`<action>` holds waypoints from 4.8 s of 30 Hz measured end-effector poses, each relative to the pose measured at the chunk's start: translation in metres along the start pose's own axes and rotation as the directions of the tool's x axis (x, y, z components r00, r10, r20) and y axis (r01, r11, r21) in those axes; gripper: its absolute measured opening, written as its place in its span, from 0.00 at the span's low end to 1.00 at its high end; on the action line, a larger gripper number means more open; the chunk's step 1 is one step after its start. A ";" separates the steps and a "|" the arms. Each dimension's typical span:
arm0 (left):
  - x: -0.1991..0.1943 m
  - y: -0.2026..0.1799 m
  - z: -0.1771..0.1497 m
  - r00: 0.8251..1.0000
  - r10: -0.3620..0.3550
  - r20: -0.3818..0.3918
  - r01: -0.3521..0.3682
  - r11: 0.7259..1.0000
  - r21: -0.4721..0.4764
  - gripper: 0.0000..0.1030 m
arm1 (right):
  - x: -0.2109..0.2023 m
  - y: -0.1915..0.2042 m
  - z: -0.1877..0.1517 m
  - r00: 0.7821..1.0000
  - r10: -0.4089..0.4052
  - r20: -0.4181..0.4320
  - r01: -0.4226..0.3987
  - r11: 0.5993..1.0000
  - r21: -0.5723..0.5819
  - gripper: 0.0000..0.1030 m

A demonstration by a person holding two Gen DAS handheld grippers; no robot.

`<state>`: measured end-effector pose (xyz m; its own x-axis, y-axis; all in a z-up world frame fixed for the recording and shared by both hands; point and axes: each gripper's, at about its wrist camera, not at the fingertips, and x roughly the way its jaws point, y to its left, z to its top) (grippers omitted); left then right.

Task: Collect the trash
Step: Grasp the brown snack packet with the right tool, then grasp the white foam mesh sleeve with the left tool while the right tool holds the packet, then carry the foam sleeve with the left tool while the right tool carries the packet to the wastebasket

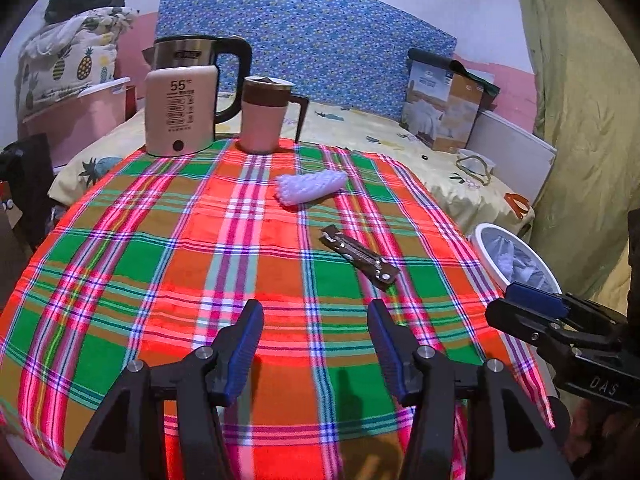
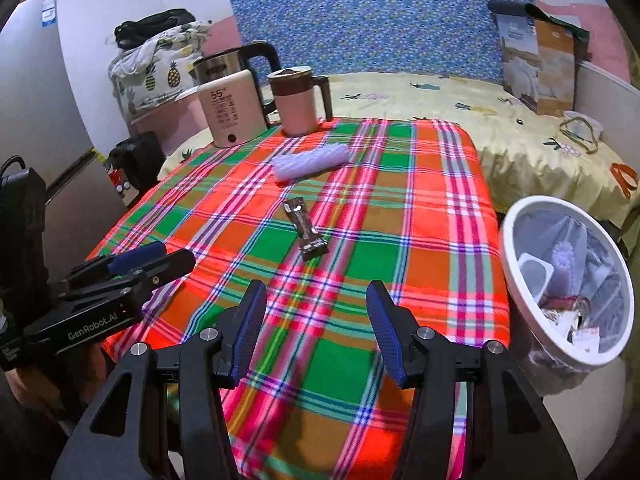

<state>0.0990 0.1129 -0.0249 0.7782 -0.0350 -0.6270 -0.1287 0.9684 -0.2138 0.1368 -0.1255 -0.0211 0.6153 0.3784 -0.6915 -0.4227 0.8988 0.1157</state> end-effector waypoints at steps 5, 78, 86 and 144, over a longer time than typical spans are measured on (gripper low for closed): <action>0.002 0.010 0.002 1.000 0.008 0.001 -0.008 1.000 -0.015 0.52 | 0.010 0.006 0.006 1.000 0.013 -0.012 -0.013 1.000 -0.024 0.52; 0.125 -0.018 0.064 0.986 0.044 -0.161 -0.009 0.976 0.216 0.19 | 0.068 -0.062 0.011 0.992 0.062 -0.114 -0.044 0.987 0.157 0.26; 0.090 -0.022 0.043 0.988 -0.024 -0.152 0.049 0.985 0.164 0.49 | 0.058 -0.066 0.002 0.991 0.059 -0.116 -0.039 0.985 0.167 0.26; 0.026 -0.142 0.011 0.983 -0.153 -0.100 0.170 0.967 0.191 0.21 | -0.043 -0.106 -0.023 0.997 -0.072 0.040 0.060 0.969 0.238 0.26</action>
<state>0.1439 -0.0230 -0.0027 0.7232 -0.2073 -0.6588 0.1256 0.9775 -0.1698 0.1392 -0.2421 -0.0199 0.6705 0.3212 -0.6687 -0.2140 0.9468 0.2402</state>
